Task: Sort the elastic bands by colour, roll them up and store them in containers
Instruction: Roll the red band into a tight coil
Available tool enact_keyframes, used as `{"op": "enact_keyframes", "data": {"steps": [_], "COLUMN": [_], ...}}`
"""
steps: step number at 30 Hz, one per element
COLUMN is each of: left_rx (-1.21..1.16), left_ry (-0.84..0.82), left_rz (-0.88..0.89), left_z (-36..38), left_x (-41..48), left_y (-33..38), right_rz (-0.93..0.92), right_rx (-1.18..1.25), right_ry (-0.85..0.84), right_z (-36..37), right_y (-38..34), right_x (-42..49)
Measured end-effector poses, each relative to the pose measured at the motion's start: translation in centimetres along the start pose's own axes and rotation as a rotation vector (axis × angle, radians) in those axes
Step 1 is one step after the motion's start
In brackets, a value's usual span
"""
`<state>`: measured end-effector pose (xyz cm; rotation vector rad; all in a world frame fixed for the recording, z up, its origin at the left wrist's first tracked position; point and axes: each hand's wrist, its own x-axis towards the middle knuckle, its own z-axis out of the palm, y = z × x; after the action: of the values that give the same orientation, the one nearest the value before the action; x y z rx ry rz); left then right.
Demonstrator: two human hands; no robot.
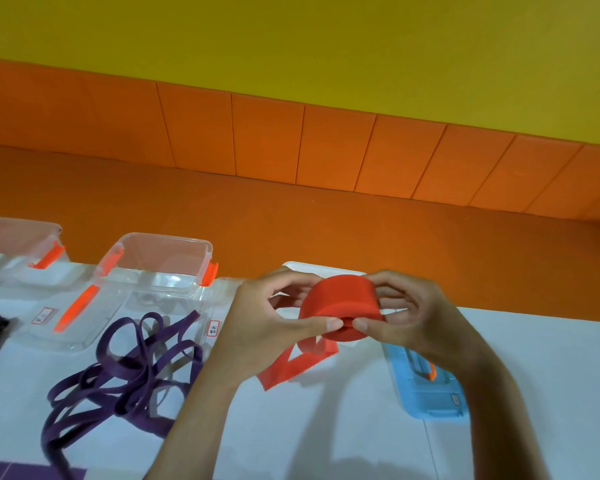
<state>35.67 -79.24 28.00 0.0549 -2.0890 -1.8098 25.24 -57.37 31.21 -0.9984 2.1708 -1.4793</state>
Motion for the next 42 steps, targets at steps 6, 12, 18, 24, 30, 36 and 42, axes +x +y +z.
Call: {"op": "enact_keyframes", "data": {"steps": [6, 12, 18, 24, 30, 36, 42], "left_rx": [-0.169, 0.000, -0.145, -0.263, -0.066, -0.133, -0.015], "left_ry": [-0.084, -0.116, -0.032, 0.062, 0.004, -0.075, -0.142], "left_rz": [-0.118, -0.097, 0.056, 0.081, 0.008, -0.085, -0.219], "left_z": [0.4, 0.1, 1.2, 2.3, 1.1, 1.4, 0.7], "left_x": [-0.1, -0.1, 0.0, 0.5, 0.3, 0.5, 0.5], "left_y": [-0.6, -0.8, 0.9, 1.7, 0.5, 0.5, -0.4], "right_rz": [0.037, 0.120, -0.022, -0.110, 0.011, -0.037, 0.062], "right_rx": [0.129, 0.115, 0.157, 0.395, 0.197, 0.212, 0.234], "right_ry": [0.086, 0.011, 0.072, 0.205, 0.057, 0.179, 0.089], "right_z": [0.4, 0.2, -0.9, -0.2, -0.4, -0.9, 0.4], "right_y": [0.9, 2.0, 0.3, 0.4, 1.7, 2.1, 3.9], "right_x": [-0.6, -0.9, -1.2, -0.6, -0.6, -0.6, -0.7]}}
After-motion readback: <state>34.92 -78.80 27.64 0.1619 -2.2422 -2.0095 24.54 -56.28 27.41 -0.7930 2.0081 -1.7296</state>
